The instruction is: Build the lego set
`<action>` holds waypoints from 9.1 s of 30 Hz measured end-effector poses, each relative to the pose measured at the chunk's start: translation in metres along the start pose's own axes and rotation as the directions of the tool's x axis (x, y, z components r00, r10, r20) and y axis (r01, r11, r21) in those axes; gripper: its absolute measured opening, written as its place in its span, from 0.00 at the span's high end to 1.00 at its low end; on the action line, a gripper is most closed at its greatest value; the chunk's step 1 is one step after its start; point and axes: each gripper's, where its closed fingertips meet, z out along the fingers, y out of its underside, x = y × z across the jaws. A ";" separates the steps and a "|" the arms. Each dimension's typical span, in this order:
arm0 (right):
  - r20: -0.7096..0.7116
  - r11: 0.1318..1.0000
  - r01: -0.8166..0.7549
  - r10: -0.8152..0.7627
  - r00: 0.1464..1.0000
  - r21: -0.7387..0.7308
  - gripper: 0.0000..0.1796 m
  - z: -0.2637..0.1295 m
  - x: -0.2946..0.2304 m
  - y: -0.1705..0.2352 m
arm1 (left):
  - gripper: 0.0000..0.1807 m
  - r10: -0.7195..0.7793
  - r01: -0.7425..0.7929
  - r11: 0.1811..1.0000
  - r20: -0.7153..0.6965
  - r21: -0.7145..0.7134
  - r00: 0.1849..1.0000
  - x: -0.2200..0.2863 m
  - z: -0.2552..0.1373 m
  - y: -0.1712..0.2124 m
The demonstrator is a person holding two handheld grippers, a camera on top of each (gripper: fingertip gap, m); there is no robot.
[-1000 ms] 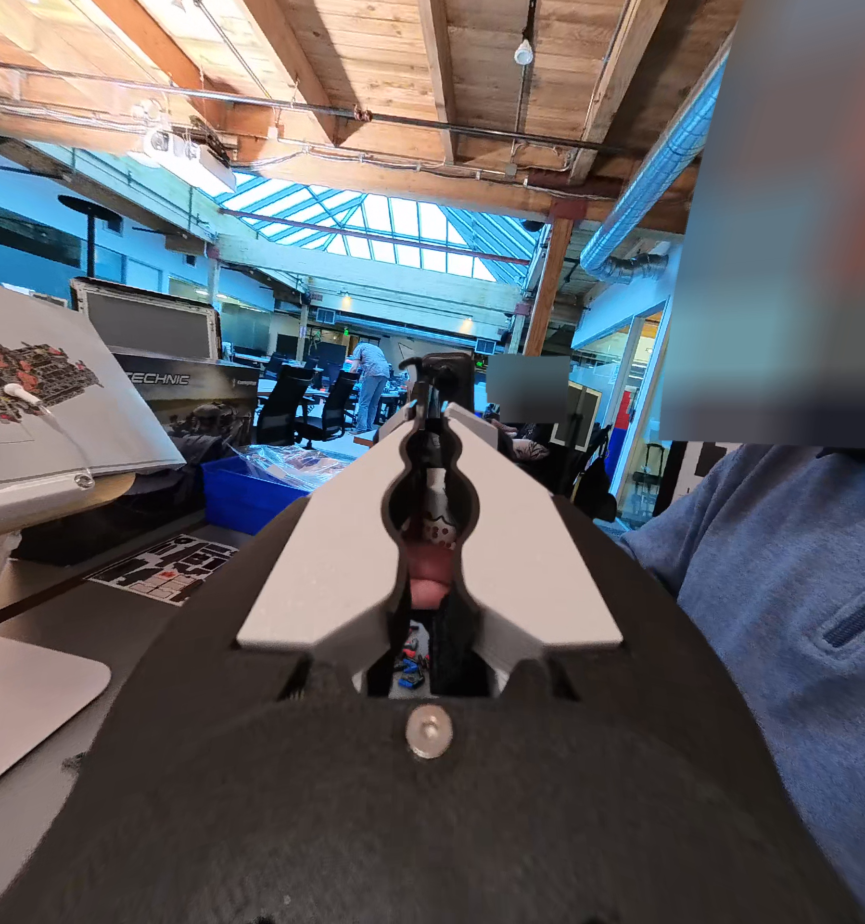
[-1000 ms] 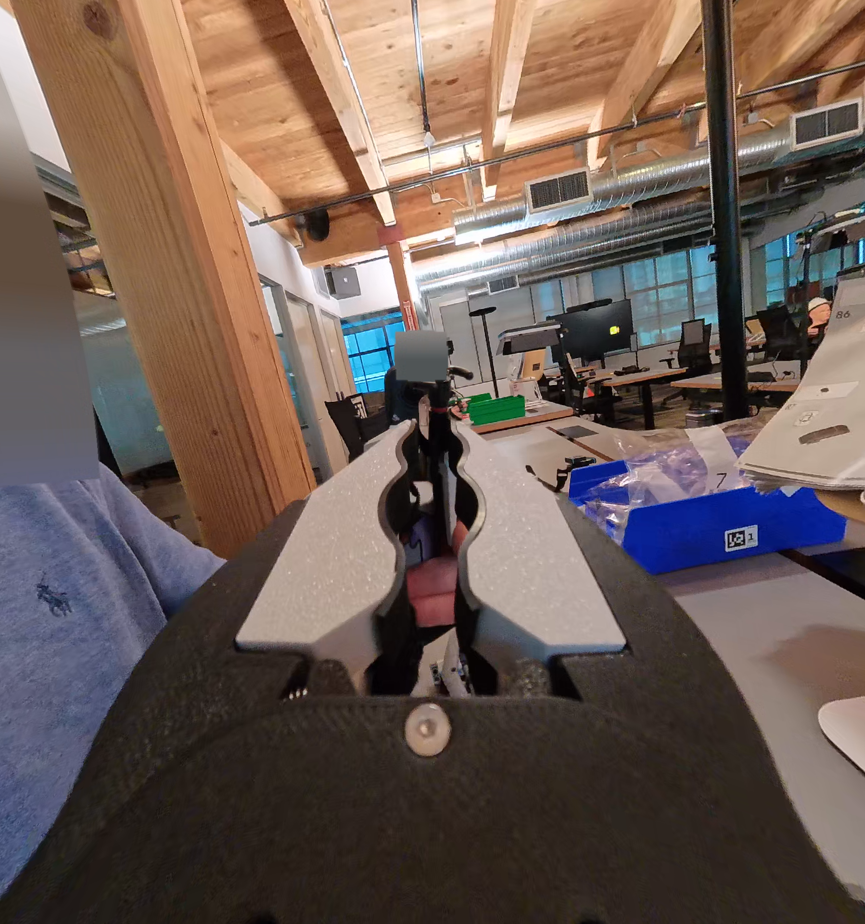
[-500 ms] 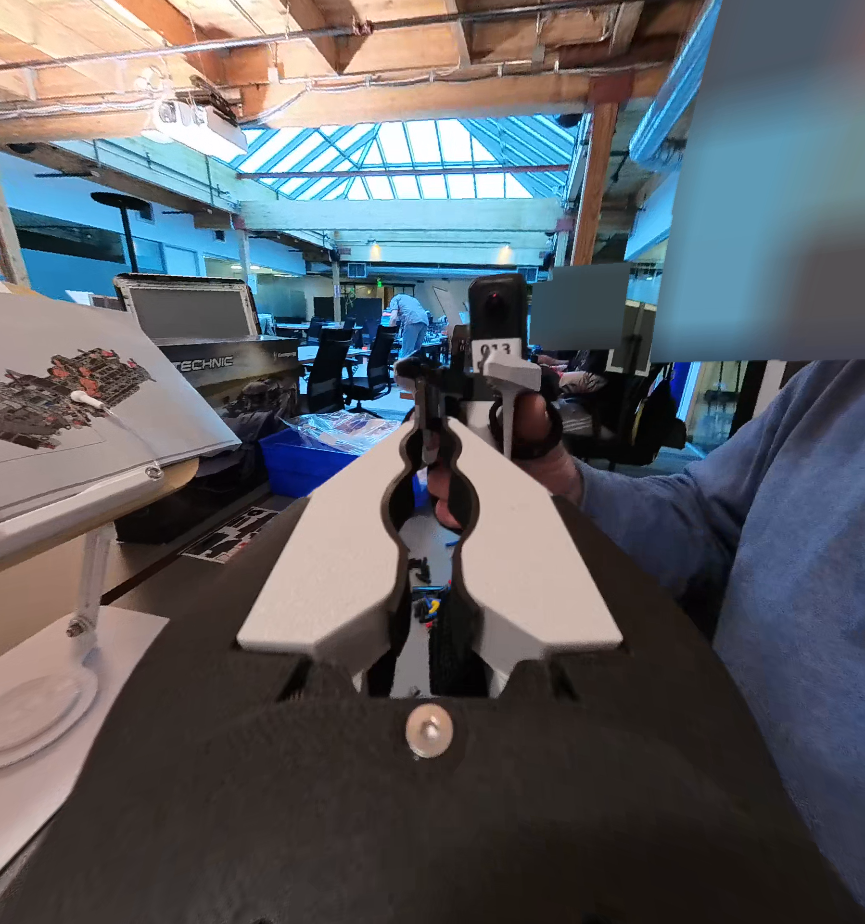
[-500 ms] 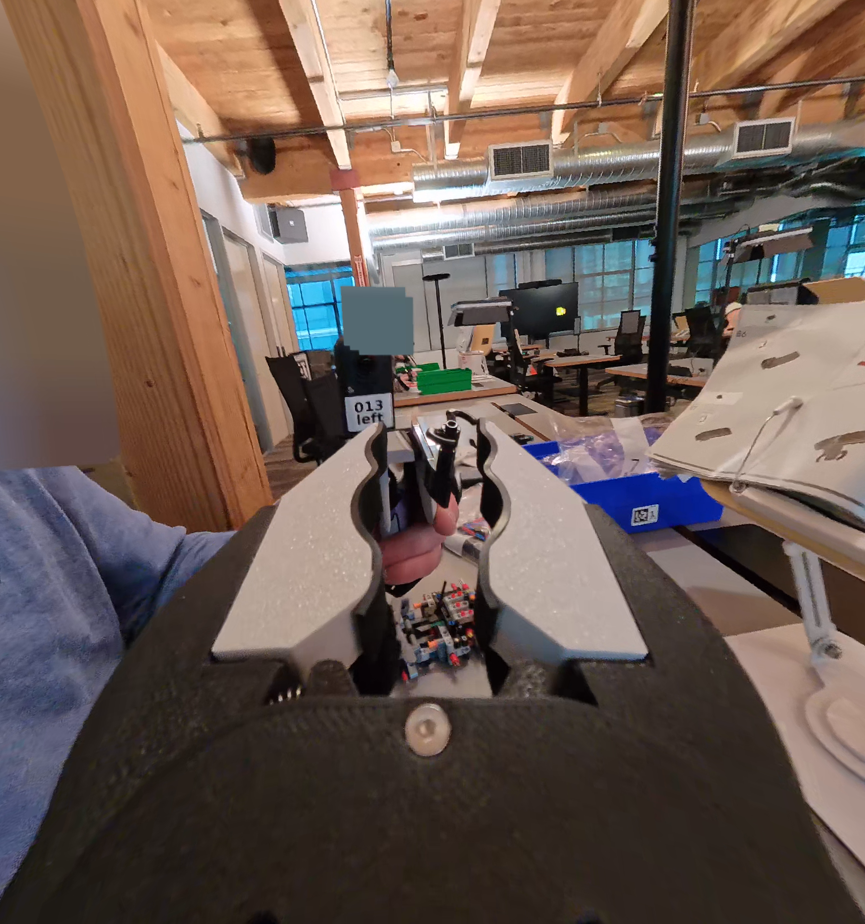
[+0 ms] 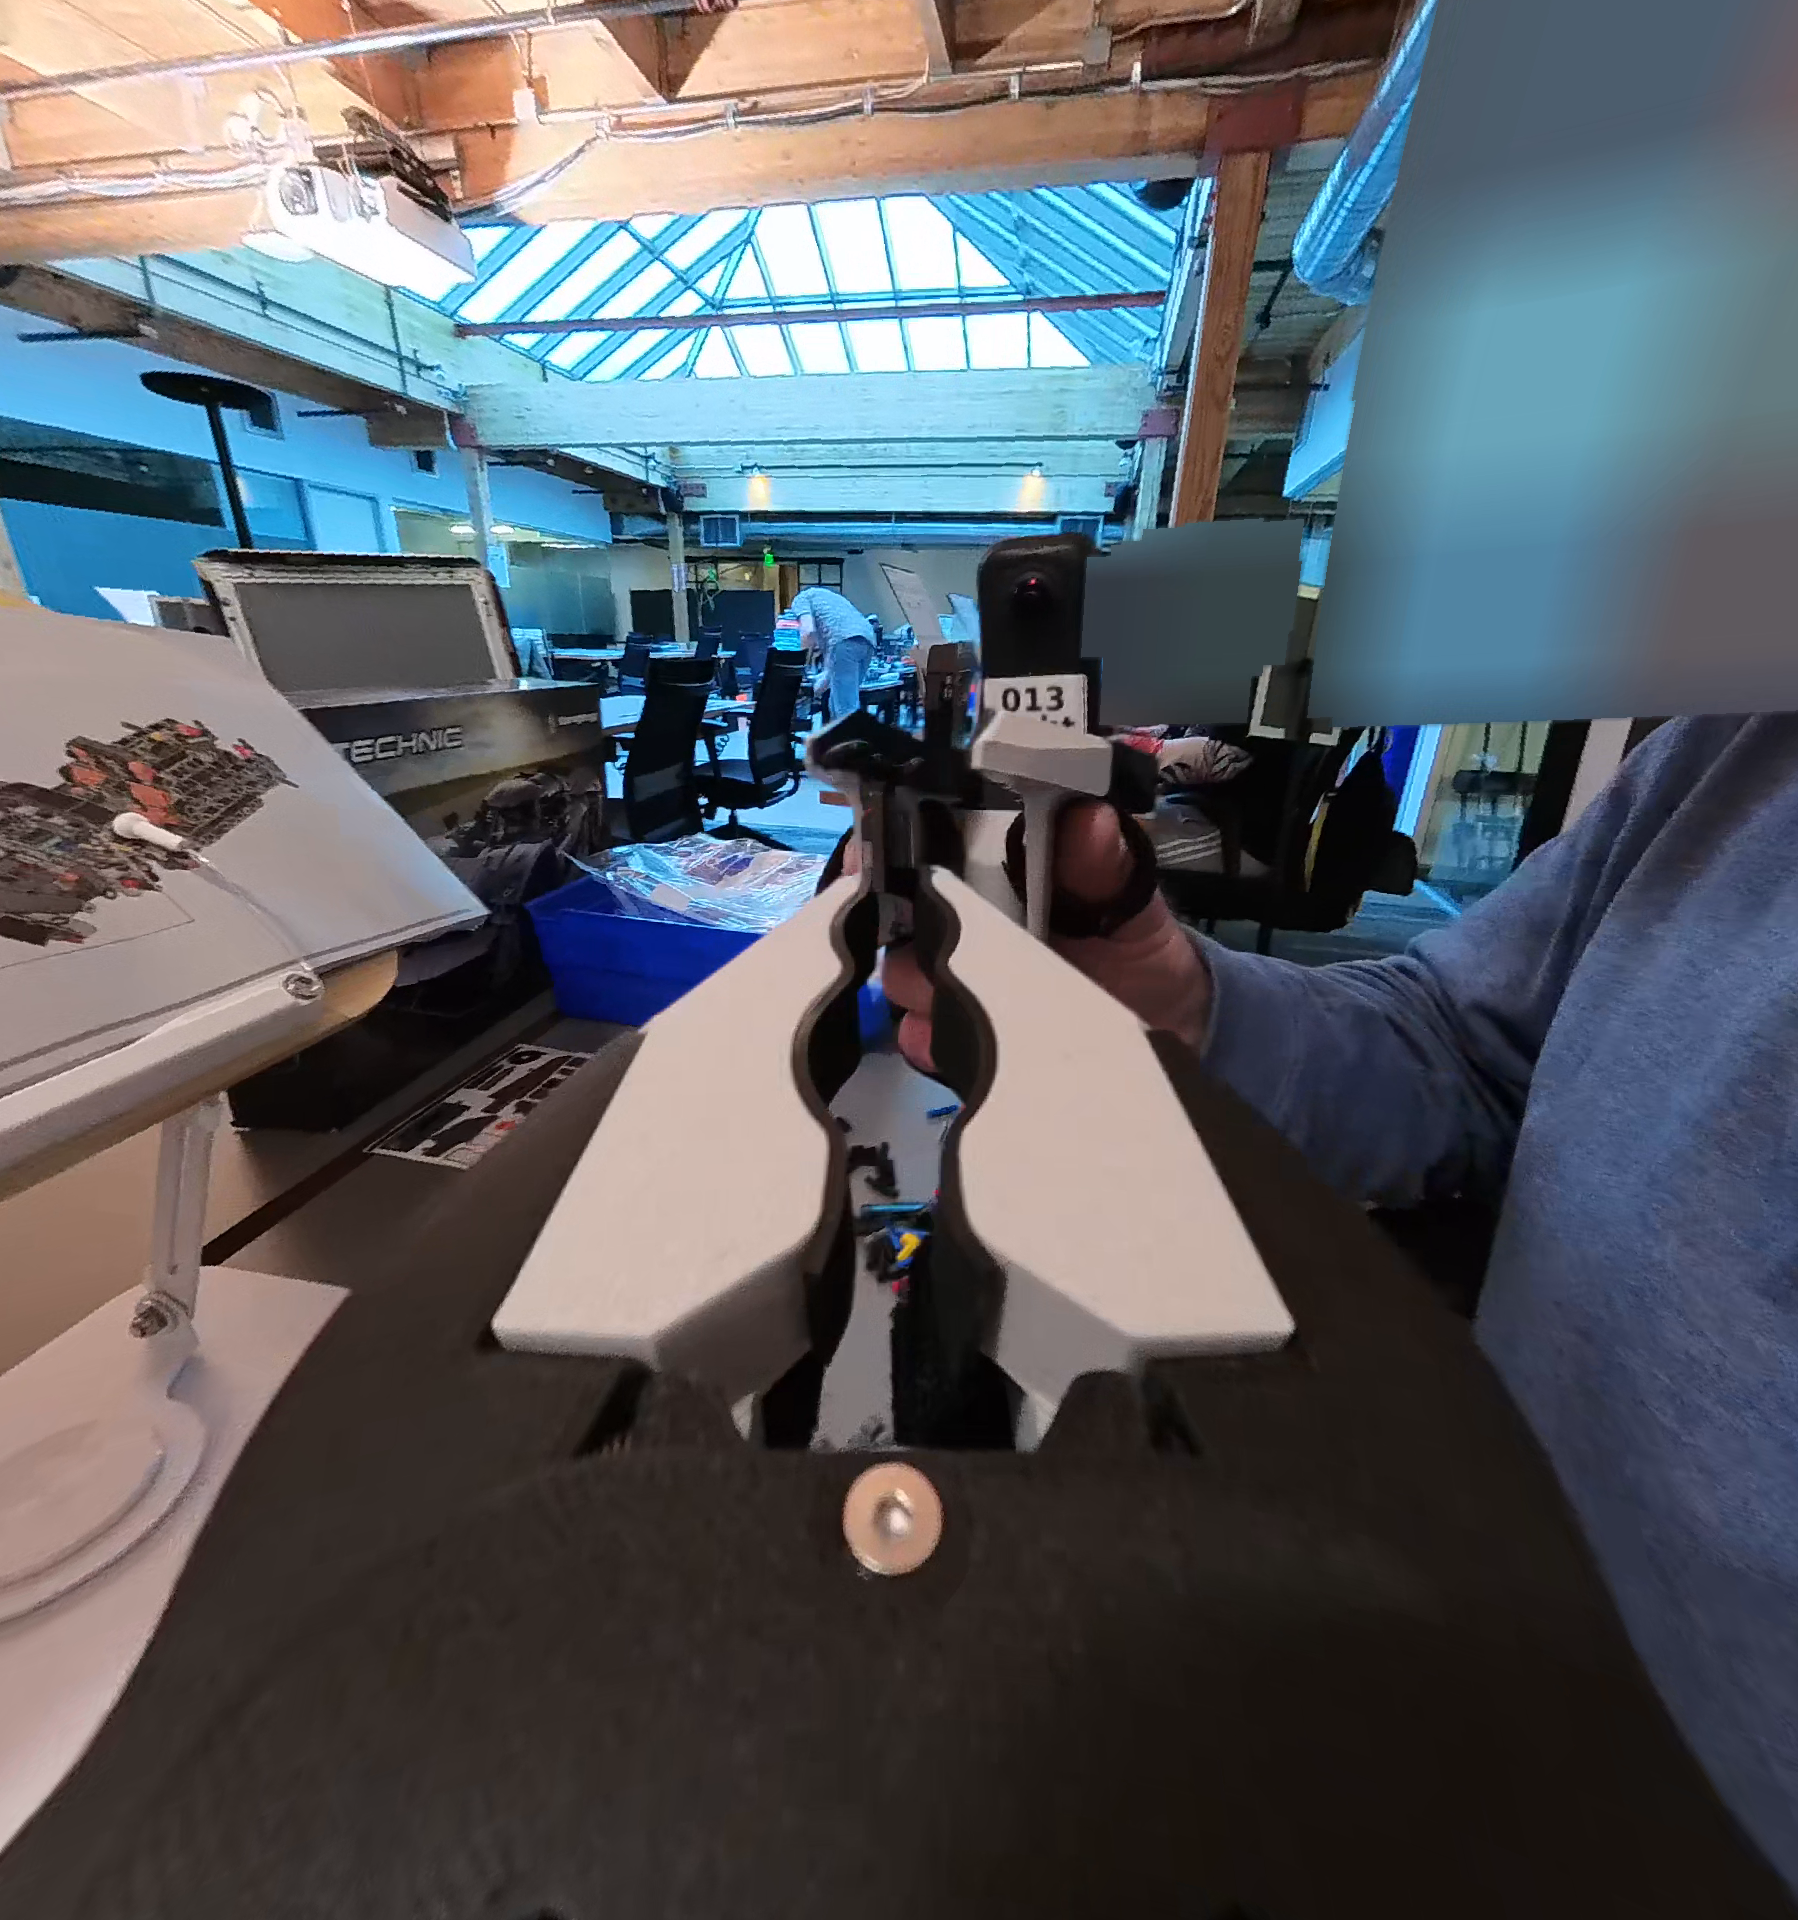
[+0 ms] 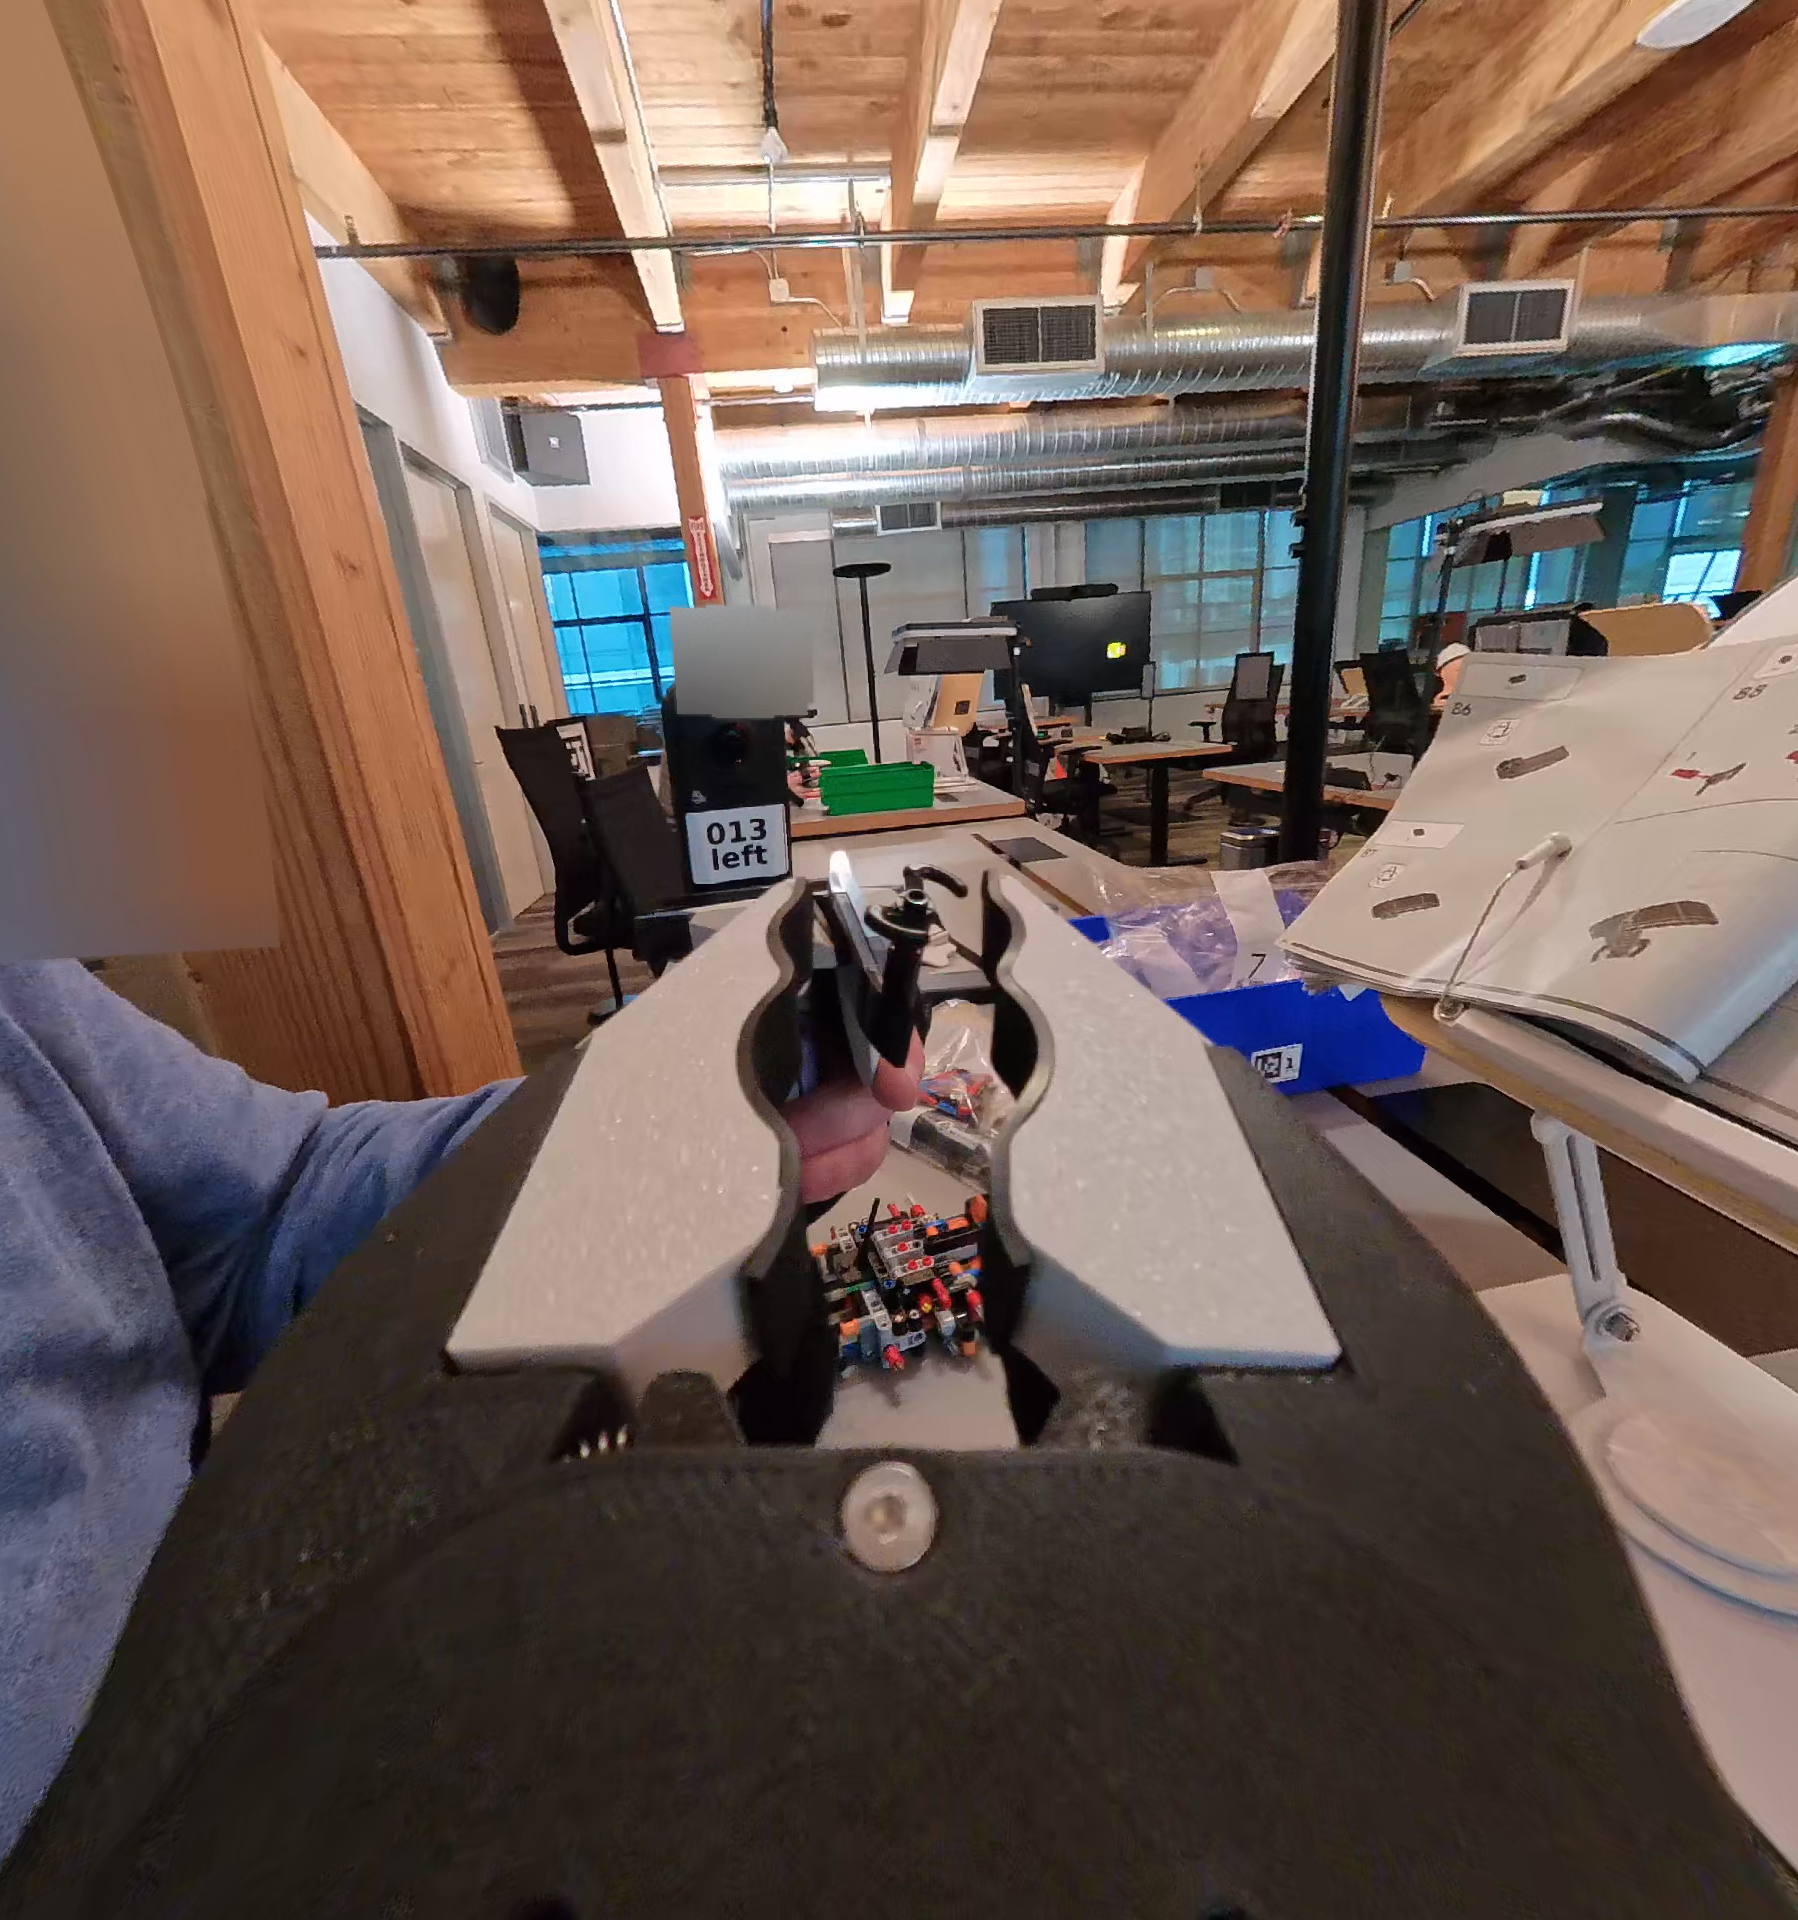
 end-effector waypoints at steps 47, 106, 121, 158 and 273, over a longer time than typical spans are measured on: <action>0.140 0.995 -0.015 0.029 0.990 -0.100 0.96 -0.002 -0.011 0.014 | 0.97 -0.205 0.225 0.972 -0.243 0.060 0.948 0.006 0.015 -0.008; -0.098 0.995 -0.100 0.098 0.990 -0.010 0.93 -0.009 0.018 0.020 | 0.98 -0.383 0.401 0.881 -0.121 0.251 0.916 -0.021 0.023 -0.010; -0.073 0.979 -0.205 0.205 0.976 0.017 0.97 -0.008 0.020 0.022 | 0.94 -0.430 0.446 0.854 -0.118 0.267 0.895 -0.022 0.028 -0.007; 0.112 0.949 0.060 -0.026 0.993 -0.309 1.00 -0.016 -0.013 0.032 | 0.97 0.029 -0.043 0.925 -0.042 -0.376 0.999 0.017 0.039 0.046; 0.206 0.258 0.576 -0.759 0.618 -0.776 0.92 -0.115 0.048 0.084 | 1.00 0.806 -0.410 0.448 0.161 -0.795 0.570 -0.235 0.065 0.011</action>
